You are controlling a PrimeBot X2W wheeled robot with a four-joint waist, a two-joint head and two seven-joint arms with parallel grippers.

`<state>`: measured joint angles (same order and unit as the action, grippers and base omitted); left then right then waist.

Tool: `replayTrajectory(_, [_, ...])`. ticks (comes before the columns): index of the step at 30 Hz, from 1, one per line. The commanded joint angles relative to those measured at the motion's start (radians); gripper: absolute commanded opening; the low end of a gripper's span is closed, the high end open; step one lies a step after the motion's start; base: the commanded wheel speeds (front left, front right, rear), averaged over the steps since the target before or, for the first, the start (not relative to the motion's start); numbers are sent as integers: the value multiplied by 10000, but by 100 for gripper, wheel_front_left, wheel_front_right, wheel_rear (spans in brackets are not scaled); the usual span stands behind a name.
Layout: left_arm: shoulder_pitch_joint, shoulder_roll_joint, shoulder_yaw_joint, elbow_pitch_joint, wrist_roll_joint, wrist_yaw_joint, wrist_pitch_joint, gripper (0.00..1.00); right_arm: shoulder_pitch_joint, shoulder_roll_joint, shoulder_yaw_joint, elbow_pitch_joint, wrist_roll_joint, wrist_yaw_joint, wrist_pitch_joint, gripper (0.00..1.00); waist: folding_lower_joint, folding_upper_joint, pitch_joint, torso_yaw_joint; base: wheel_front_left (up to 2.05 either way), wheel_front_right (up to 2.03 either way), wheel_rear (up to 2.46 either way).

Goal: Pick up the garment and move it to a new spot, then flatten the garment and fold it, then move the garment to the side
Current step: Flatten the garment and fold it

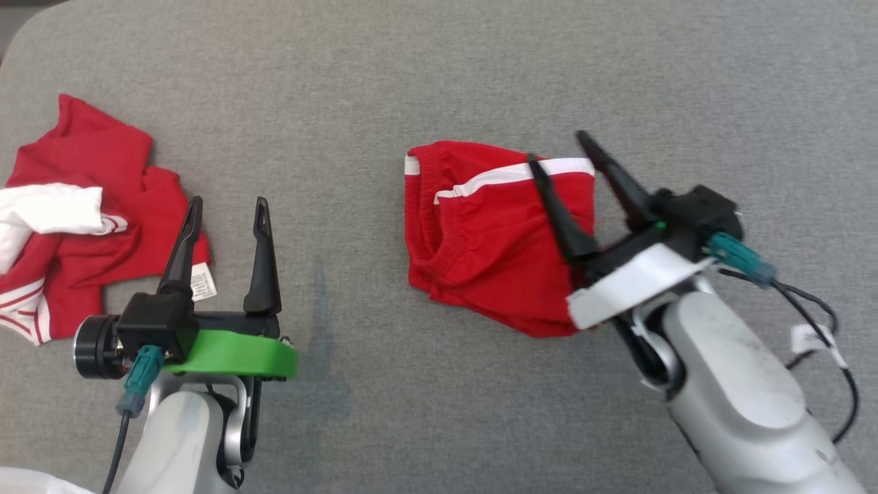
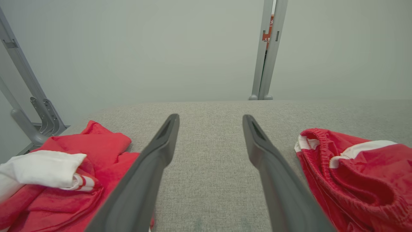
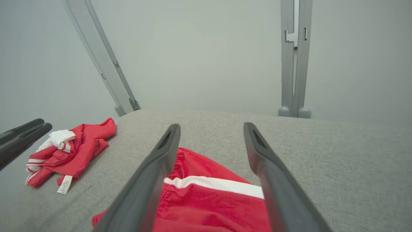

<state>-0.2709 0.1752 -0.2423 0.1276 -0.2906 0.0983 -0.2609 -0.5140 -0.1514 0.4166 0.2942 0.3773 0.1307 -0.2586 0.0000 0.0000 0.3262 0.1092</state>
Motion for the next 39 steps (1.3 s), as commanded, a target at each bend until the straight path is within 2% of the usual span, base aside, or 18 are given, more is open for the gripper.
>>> replayTrajectory(1, [139,111,30,-22,60,45,-38,100,393,-146,-404,-252,-211,0,-72,100,0,0,-188,-233,0,0,0])
replayTrajectory(8, [489,345,91,-63,38,131,35,100,2148,-295,-2649,-1592,-1047,0,-62,100,0,0,-539,-696,0,0,0])
replayTrajectory(14, [945,518,122,-100,-45,193,145,100,3412,-63,-3617,-2367,-1403,0,274,100,0,0,-1057,-925,0,0,0])
replayTrajectory(28, [2215,697,-4,-213,-191,420,408,100,5095,558,-3883,-3252,-1640,0,1124,100,0,0,-2276,-1039,0,0,0])
replayTrajectory(39, [2665,724,-95,-222,-299,534,556,100,5544,646,-3968,-3639,-1755,0,1459,100,0,0,-2614,-982,0,0,0])
